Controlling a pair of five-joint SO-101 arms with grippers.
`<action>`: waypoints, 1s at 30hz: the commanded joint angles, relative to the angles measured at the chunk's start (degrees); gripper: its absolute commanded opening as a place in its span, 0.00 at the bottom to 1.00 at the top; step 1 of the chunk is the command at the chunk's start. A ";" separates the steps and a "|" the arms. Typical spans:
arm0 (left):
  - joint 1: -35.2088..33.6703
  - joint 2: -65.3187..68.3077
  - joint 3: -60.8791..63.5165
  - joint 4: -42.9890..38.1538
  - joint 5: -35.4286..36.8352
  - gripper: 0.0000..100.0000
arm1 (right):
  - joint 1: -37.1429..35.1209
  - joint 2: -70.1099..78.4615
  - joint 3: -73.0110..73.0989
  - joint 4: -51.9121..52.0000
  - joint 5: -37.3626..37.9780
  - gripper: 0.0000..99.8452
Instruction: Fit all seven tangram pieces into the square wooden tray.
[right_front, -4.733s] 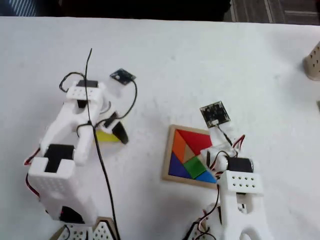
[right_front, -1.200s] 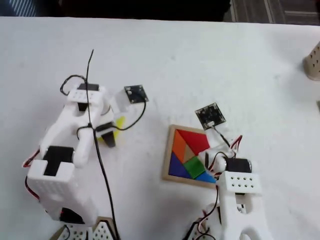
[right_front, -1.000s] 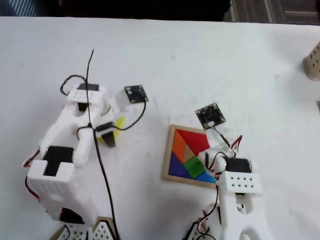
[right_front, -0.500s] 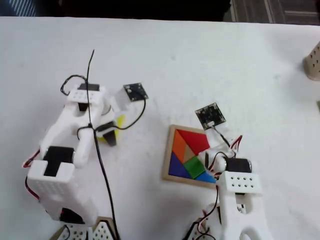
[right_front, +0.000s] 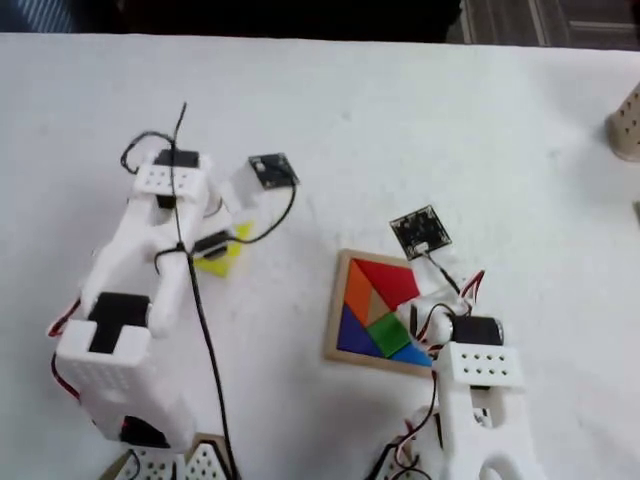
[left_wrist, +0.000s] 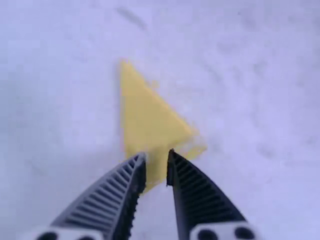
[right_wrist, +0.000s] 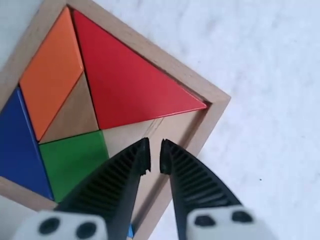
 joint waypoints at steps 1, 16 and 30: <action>0.57 -1.54 -5.36 3.69 4.48 0.09 | -0.66 -1.45 -0.26 -1.27 0.79 0.05; 0.31 -1.19 -6.51 3.25 5.27 0.29 | -0.66 -1.45 -0.26 -1.27 0.79 0.05; -0.92 -0.92 4.31 -10.46 -6.33 0.30 | -0.66 -1.45 -0.26 -1.27 0.88 0.04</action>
